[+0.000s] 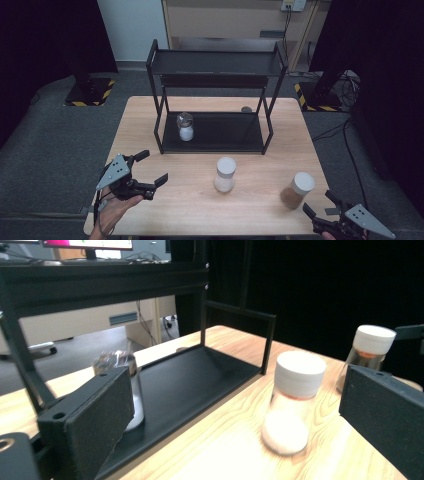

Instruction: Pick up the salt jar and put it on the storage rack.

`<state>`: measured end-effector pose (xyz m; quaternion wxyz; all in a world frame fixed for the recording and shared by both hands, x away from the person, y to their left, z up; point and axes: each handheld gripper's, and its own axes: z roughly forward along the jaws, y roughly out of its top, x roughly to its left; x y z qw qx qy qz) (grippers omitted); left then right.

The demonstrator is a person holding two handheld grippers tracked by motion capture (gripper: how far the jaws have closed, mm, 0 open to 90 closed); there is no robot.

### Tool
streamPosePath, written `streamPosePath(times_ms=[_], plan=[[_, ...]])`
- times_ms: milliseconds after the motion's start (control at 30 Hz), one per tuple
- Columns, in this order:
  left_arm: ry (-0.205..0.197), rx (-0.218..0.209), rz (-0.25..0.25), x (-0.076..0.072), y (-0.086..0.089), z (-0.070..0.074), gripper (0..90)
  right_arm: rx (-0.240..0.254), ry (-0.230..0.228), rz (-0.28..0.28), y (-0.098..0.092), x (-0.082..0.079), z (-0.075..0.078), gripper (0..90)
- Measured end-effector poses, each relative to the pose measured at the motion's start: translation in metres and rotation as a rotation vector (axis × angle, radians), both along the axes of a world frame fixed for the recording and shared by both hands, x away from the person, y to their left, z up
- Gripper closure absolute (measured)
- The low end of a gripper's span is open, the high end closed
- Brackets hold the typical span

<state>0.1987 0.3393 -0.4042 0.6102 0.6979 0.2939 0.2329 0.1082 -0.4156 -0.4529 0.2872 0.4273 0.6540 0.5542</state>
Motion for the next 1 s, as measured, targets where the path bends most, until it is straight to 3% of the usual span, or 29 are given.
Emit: streamPosePath(times_ms=[400, 800, 1000], plan=[[0.042, 0.017, 0.055, -0.017, 0.013, -0.028, 0.0, -0.003, -0.001, 0.003, 0.0, 0.0, 0.0, 6.1], [0.071, 0.007, 0.099, -0.032, 0.025, -0.052, 0.0, -0.004, 0.0, 0.004, 0.001, 0.0, 0.001, 6.1], [0.072, 0.047, 0.11, -0.035, 0.025, -0.058, 0.0, -0.006, 0.0, 0.004, 0.001, 0.0, 0.001, 6.1]])
